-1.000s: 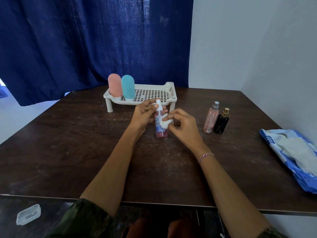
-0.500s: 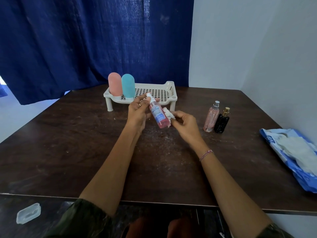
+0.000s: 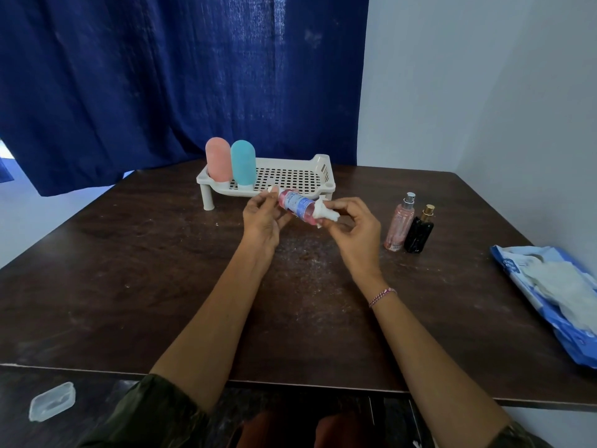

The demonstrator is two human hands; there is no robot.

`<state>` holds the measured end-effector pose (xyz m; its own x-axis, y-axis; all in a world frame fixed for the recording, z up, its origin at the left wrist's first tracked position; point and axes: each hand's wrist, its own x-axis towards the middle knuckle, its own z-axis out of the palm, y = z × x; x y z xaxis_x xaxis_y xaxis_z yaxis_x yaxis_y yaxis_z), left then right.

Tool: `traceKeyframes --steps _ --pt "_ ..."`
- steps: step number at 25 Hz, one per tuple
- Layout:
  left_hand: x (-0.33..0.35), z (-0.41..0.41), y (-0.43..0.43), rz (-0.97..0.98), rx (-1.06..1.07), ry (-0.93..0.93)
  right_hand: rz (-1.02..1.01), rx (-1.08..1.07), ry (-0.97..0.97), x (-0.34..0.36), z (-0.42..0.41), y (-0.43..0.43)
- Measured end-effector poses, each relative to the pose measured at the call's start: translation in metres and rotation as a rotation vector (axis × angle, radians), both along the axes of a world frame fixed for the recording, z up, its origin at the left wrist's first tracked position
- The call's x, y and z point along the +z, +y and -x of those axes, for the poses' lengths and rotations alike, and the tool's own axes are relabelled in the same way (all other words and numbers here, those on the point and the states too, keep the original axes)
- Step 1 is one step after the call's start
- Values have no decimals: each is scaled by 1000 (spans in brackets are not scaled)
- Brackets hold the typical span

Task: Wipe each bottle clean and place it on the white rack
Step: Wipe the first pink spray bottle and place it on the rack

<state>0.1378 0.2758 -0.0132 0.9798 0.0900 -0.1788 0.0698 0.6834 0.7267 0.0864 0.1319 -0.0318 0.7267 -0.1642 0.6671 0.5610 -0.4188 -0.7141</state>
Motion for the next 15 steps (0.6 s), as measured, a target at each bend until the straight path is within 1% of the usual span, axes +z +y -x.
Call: traceKeyframes --steps 2,5,7,9,13,15 --pt "1 1 -3 6 -55 11 -29 -64 -17 0 -1 -3" --pt "1 7 -10 17 -161 -6 -129 -126 -8 1 -3 -6" --pt "-1 11 -18 10 -202 -26 -137 -158 -14 1 -3 -7" --pt "-1 13 -23 25 -196 -37 -104 -168 -31 2 -2 -7" --pt "1 11 -18 120 -108 -43 28 -36 -91 0 1 0" --pt "0 8 -15 145 -69 -39 84 -17 -90 -2 0 1"
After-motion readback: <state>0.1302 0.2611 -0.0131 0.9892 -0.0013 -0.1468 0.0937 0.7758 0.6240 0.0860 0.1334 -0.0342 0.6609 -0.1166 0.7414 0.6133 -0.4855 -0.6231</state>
